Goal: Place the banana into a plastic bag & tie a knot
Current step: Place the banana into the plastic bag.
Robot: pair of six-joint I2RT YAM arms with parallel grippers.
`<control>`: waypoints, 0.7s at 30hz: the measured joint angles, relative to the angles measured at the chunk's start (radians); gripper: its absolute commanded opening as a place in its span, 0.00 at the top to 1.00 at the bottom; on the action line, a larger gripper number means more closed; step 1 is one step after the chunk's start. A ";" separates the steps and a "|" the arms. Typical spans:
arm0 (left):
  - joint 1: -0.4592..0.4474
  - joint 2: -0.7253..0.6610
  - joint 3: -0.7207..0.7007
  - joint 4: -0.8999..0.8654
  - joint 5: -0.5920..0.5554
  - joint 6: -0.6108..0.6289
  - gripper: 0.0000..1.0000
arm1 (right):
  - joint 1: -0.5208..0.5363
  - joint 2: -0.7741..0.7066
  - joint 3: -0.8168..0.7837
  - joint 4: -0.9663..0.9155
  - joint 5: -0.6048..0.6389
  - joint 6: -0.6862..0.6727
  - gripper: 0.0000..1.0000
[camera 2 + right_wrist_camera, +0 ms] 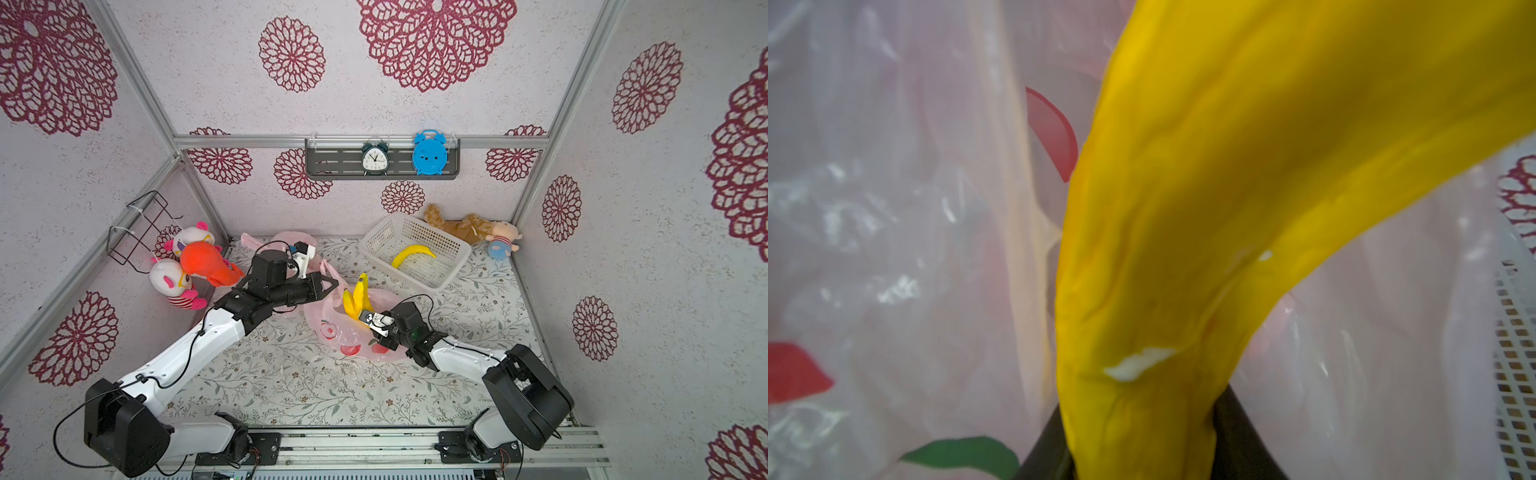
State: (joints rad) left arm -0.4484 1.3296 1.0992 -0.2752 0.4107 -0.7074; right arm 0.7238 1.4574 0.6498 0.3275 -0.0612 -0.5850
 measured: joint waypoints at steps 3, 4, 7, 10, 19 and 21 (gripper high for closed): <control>0.000 -0.014 -0.027 0.040 0.006 -0.002 1.00 | 0.017 0.030 0.003 -0.034 0.042 -0.034 1.00; 0.000 -0.020 -0.037 0.057 0.008 -0.003 1.00 | 0.023 0.046 0.008 -0.050 0.060 -0.047 1.00; 0.000 -0.042 -0.071 0.099 0.012 -0.008 1.00 | 0.041 0.090 0.027 -0.089 0.106 -0.080 1.00; 0.000 -0.071 -0.103 0.133 0.012 -0.013 1.00 | 0.059 0.120 0.053 -0.121 0.154 -0.112 1.00; -0.001 -0.088 -0.167 0.184 0.007 -0.023 1.00 | 0.104 0.211 0.243 -0.293 0.245 -0.156 0.26; -0.001 -0.089 -0.189 0.178 -0.012 -0.022 1.00 | 0.114 0.211 0.254 -0.311 0.261 -0.159 0.21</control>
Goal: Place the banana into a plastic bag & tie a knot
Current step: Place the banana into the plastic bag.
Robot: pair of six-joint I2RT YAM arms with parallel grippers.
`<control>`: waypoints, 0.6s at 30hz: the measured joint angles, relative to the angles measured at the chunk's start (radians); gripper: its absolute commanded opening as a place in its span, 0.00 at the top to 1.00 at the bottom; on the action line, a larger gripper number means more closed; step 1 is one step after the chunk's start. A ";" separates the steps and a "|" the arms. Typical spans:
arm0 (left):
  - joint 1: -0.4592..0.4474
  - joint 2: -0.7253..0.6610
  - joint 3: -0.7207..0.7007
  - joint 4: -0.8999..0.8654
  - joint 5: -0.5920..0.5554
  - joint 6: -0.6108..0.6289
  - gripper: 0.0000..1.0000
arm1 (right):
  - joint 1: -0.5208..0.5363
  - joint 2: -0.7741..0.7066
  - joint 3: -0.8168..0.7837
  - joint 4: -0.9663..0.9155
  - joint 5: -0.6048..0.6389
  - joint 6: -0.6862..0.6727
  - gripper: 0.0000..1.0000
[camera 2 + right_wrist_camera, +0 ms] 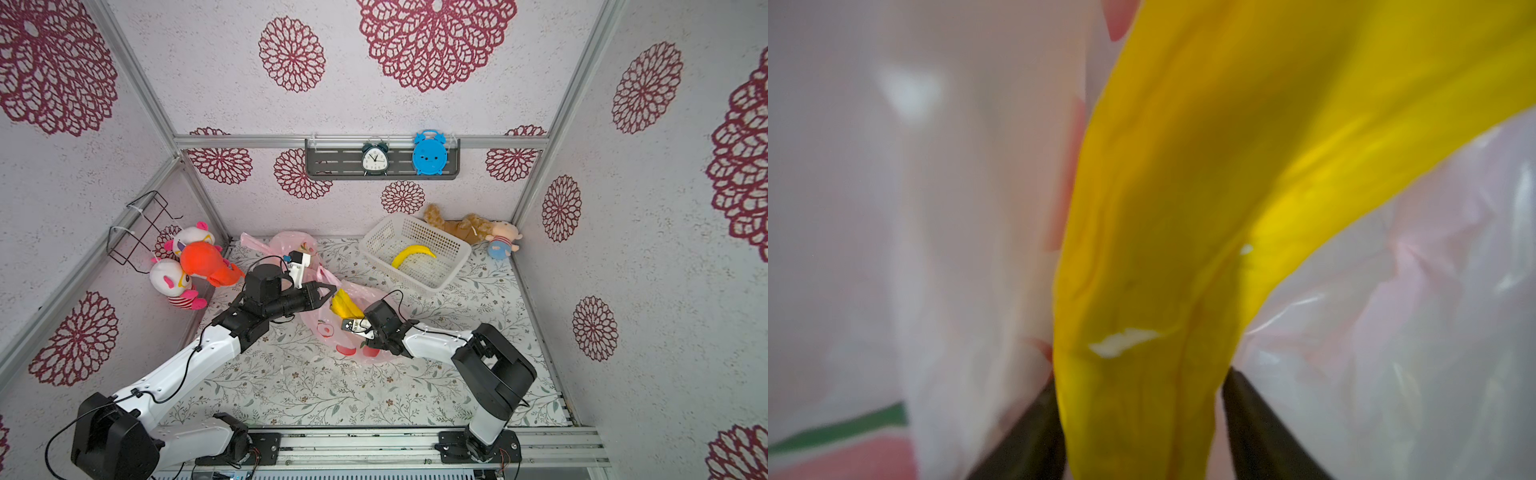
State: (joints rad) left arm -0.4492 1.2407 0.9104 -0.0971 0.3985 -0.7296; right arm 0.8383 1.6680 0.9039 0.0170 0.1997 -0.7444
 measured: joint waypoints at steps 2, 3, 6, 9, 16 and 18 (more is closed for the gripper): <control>-0.002 -0.005 -0.013 -0.020 -0.029 0.003 1.00 | 0.011 -0.001 0.014 -0.026 0.008 0.000 0.10; -0.003 -0.009 -0.016 -0.032 -0.049 0.006 1.00 | 0.014 -0.004 0.018 -0.037 0.008 0.002 0.02; -0.005 -0.037 -0.019 -0.068 -0.111 0.021 1.00 | 0.019 -0.049 0.022 -0.073 0.003 0.023 0.01; -0.008 -0.074 -0.019 -0.094 -0.178 0.034 1.00 | 0.019 -0.139 0.023 -0.084 -0.025 0.062 0.01; -0.013 -0.076 -0.017 -0.114 -0.234 0.052 1.00 | -0.038 -0.312 0.089 -0.014 -0.095 0.323 0.01; -0.016 -0.064 -0.016 -0.119 -0.235 0.055 1.00 | -0.094 -0.306 0.147 -0.016 -0.100 0.417 0.01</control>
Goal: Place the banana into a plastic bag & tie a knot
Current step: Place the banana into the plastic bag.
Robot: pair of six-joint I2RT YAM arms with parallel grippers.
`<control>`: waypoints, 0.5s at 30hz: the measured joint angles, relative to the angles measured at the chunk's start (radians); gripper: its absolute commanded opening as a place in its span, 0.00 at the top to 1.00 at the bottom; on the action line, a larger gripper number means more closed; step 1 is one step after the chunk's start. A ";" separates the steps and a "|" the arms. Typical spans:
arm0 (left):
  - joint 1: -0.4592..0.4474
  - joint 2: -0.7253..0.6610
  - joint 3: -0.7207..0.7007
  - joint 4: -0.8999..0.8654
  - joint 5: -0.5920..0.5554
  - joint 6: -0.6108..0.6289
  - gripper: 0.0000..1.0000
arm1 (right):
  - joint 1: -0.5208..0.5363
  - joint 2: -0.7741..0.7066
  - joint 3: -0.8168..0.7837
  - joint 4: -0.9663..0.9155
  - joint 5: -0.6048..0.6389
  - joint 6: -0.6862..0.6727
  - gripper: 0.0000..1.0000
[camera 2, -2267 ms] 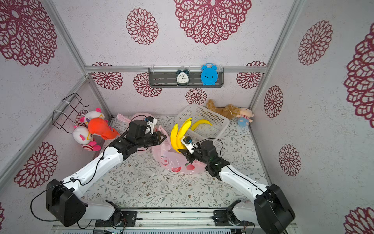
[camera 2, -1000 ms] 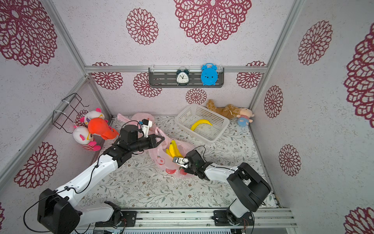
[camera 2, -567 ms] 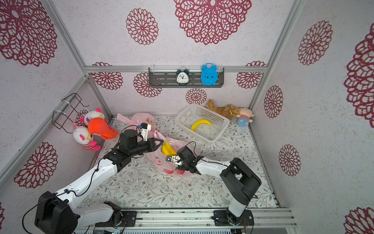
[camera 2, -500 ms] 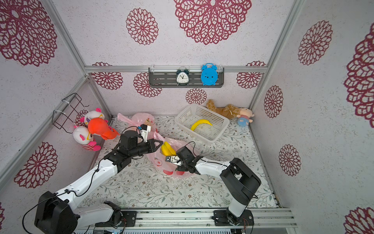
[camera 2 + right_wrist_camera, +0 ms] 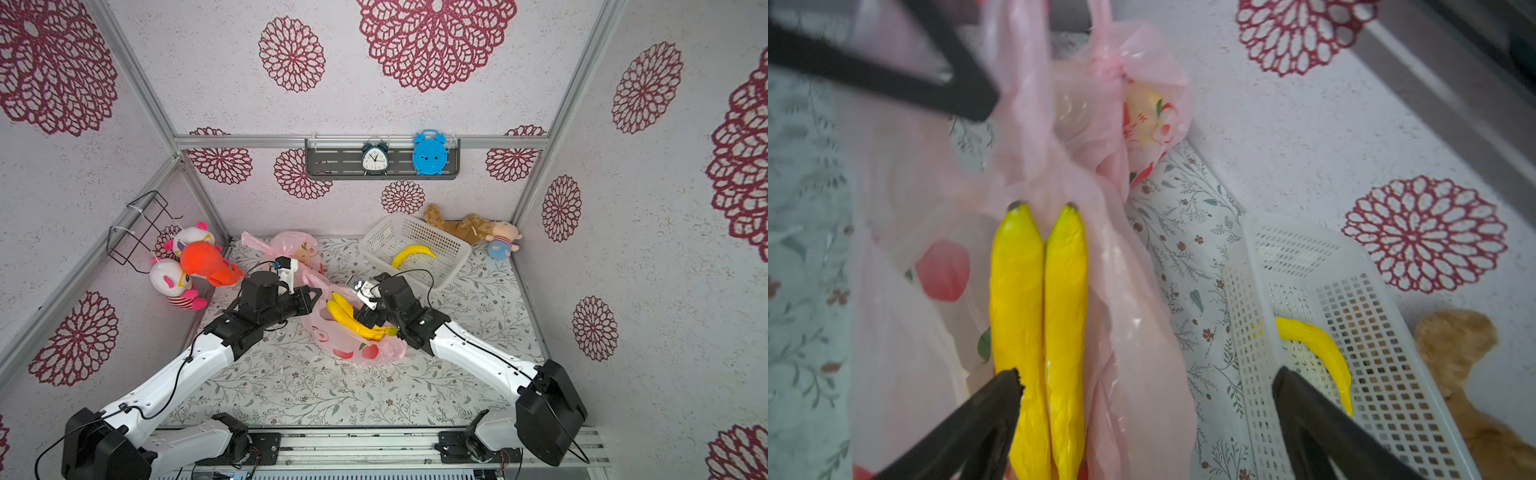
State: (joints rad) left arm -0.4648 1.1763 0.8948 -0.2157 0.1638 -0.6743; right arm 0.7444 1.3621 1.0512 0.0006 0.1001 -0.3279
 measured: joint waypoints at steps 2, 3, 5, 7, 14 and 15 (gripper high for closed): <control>-0.003 0.009 0.000 -0.007 -0.002 0.002 1.00 | -0.072 0.026 0.064 -0.009 -0.003 0.084 0.01; -0.004 0.013 0.001 -0.010 -0.002 0.005 1.00 | -0.111 0.046 0.098 -0.017 -0.003 0.119 0.02; -0.005 0.019 0.005 -0.015 -0.003 0.008 1.00 | -0.183 0.109 0.173 -0.051 0.001 0.183 0.02; -0.007 0.026 0.013 -0.017 -0.003 0.011 1.00 | -0.254 0.203 0.261 -0.100 0.002 0.243 0.02; -0.011 0.047 0.032 -0.023 -0.002 0.016 1.00 | -0.435 0.491 0.450 -0.235 -0.031 0.437 0.01; -0.012 0.050 0.034 -0.024 -0.002 0.016 1.00 | -0.452 0.523 0.468 -0.238 -0.041 0.472 0.01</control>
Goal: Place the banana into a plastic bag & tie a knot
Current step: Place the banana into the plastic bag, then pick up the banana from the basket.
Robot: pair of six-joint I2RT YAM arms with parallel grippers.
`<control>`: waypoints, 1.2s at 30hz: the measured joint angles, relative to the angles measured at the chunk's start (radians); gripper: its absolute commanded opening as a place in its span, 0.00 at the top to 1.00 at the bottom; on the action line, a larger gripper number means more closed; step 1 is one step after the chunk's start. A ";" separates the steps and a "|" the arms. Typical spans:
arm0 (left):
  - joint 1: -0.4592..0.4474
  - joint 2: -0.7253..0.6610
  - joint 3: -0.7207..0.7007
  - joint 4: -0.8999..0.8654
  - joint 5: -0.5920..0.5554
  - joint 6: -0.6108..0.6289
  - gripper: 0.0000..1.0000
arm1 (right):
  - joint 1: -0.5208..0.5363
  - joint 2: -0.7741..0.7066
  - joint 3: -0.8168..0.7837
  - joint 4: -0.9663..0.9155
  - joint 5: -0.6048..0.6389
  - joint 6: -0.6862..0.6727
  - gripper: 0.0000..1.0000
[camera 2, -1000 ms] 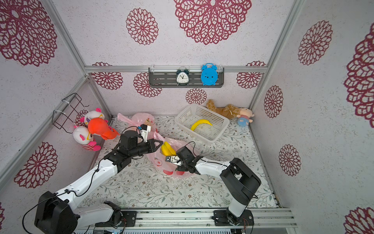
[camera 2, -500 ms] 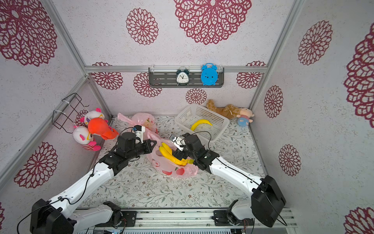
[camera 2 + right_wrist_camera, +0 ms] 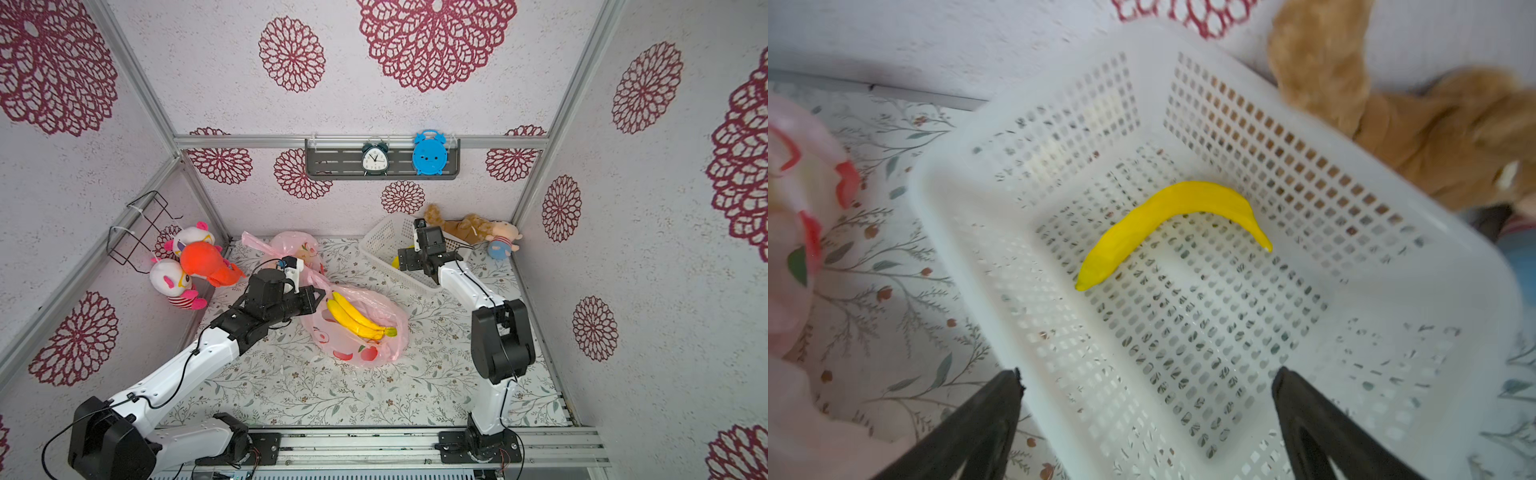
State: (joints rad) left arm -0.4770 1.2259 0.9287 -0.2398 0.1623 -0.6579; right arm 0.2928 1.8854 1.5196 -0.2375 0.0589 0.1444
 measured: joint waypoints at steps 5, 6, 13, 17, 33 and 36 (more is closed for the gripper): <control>-0.001 0.005 0.000 -0.007 0.000 0.000 1.00 | -0.031 0.159 0.131 -0.018 -0.002 0.203 0.01; -0.001 0.005 0.000 -0.007 0.000 0.001 1.00 | -0.024 0.210 0.194 -0.036 0.016 0.243 0.01; -0.001 0.005 0.002 -0.009 0.000 0.004 1.00 | 0.064 0.535 0.608 -0.166 0.118 0.372 0.01; -0.001 0.005 0.002 -0.009 0.000 0.004 1.00 | 0.108 0.658 0.754 -0.249 0.182 0.397 0.02; -0.001 0.005 0.002 -0.008 0.004 0.004 1.00 | 0.142 0.735 0.834 -0.414 0.426 0.404 0.78; -0.001 0.003 0.002 -0.008 0.004 0.003 1.00 | 0.141 0.689 0.770 -0.412 0.436 0.388 0.88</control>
State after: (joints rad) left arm -0.4782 1.2285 0.9306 -0.2478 0.1661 -0.6544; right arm 0.4335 2.5748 2.2898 -0.6498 0.4946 0.5323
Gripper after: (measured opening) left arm 0.044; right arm 0.217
